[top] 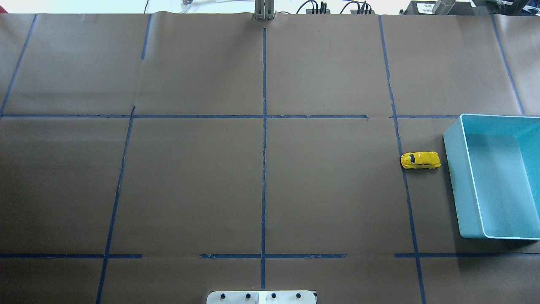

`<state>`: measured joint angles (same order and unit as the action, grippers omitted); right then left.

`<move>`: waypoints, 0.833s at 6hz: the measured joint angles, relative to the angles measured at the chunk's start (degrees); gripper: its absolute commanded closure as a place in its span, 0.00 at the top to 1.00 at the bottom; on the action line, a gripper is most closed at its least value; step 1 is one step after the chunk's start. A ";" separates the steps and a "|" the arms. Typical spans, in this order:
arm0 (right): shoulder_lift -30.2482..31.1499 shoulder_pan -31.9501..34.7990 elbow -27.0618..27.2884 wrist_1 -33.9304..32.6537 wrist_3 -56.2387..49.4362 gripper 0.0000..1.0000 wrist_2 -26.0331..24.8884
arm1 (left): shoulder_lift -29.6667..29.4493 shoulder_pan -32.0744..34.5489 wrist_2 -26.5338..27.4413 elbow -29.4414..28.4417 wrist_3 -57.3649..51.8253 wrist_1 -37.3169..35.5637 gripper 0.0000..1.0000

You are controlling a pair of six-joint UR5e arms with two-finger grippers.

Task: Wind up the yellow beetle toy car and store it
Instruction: 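Move the right gripper down to the car beside the blue bin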

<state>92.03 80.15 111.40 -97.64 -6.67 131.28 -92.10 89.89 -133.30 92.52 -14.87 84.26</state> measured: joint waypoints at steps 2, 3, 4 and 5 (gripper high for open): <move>-4.80 -12.42 0.16 0.82 -0.89 1.00 -6.22 | 2.21 1.17 -0.85 0.92 6.64 0.29 1.00; -5.25 -17.51 -0.14 3.47 -2.96 1.00 -7.47 | 3.58 1.31 -2.02 1.65 11.24 0.61 1.00; -5.06 -22.70 -0.82 8.15 -4.82 1.00 -9.35 | 4.27 1.37 -2.86 2.11 14.19 0.78 1.00; -4.55 -26.46 -1.28 12.90 -6.21 1.00 -11.06 | 4.84 1.35 -3.14 2.37 15.06 0.84 1.00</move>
<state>87.48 53.68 110.12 -84.73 -12.87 120.22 -87.26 91.24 -136.43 94.89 0.19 85.10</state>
